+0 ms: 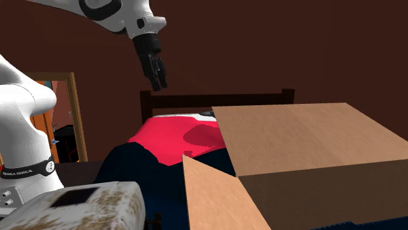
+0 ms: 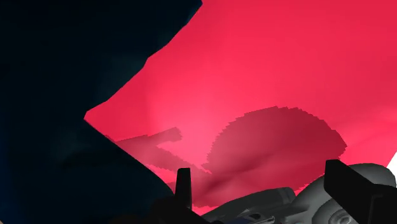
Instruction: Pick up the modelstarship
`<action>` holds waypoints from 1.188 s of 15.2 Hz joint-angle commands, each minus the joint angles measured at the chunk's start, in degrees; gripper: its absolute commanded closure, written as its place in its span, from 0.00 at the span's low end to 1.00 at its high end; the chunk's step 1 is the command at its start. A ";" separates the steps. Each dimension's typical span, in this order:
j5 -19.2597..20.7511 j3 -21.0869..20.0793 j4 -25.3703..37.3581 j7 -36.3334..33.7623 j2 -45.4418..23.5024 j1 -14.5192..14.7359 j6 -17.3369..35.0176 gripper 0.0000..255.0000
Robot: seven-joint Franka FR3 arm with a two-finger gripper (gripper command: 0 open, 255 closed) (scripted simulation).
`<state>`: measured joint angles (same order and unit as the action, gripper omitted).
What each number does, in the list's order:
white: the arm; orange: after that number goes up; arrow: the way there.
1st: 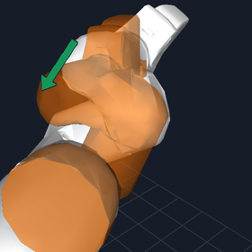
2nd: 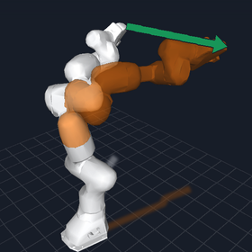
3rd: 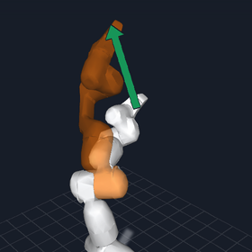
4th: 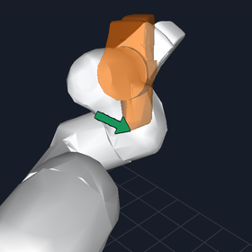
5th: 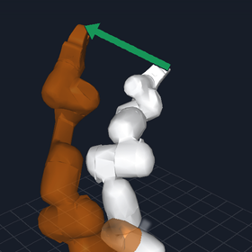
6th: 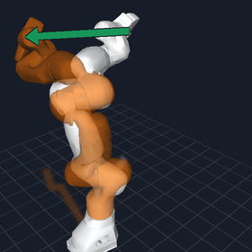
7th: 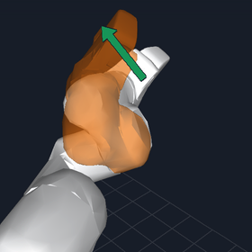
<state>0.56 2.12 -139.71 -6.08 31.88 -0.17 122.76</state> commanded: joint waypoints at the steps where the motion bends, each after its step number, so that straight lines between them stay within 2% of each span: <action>1: -0.45 -0.13 0.38 -1.13 -3.72 -0.06 5.58 0.00; 10: -2.25 -0.51 5.93 -5.54 -21.22 -0.32 26.43 0.00; 18: -3.71 -0.32 17.28 -9.16 -37.73 -0.43 39.48 0.00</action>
<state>-3.11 1.81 -123.78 -14.53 -4.03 -0.65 160.68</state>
